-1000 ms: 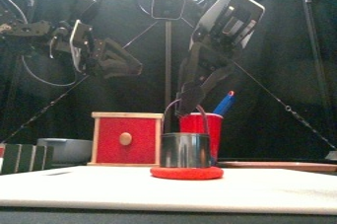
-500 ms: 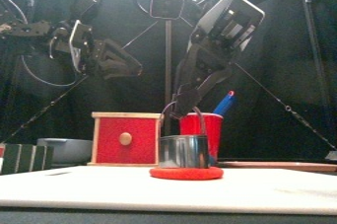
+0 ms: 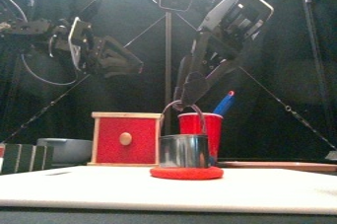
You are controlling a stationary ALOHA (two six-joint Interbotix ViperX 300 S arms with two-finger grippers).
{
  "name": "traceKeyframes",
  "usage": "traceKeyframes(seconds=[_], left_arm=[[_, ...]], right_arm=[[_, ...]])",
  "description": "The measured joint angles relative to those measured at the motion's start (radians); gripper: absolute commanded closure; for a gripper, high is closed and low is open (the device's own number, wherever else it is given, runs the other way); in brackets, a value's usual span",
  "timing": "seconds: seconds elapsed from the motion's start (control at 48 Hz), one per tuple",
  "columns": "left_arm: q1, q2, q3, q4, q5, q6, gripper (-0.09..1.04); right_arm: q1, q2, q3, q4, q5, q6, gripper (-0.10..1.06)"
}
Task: Get the cutter from the drawer then cut the dough then place the extra dough in the bowl
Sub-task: Cut the dough
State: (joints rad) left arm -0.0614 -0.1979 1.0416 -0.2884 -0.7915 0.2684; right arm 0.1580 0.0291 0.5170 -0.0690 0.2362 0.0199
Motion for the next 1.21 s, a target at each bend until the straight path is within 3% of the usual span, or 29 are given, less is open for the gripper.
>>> traceKeyframes(seconds=[0.188, 0.396, 0.521, 0.812, 1.021, 1.208], left_arm=[[-0.075, 0.035, -0.034, -0.034, -0.014, 0.000, 0.15], [-0.195, 0.152, -0.072, -0.144, -0.100, 0.002, 0.14], [-0.276, 0.264, -0.103, -0.235, -0.204, 0.006, 0.14], [-0.399, 0.451, -0.167, -0.379, -0.302, 0.005, 0.14], [-0.408, 0.468, -0.181, -0.397, -0.298, 0.003, 0.14], [-0.408, 0.477, -0.192, -0.400, -0.264, 0.003, 0.14]], right_arm=[[-0.012, -0.110, 0.150, -0.008, -0.284, -0.014, 0.21], [-0.078, -0.195, 0.373, -0.038, -0.692, -0.020, 0.21], [-0.100, -0.186, 0.459, -0.063, -0.842, -0.018, 0.21], [-0.094, 0.002, 0.489, -0.069, -1.028, -0.020, 0.21], [-0.058, 0.146, 0.465, -0.060, -1.178, -0.020, 0.21], [-0.043, 0.164, 0.454, -0.054, -1.204, -0.020, 0.21]])
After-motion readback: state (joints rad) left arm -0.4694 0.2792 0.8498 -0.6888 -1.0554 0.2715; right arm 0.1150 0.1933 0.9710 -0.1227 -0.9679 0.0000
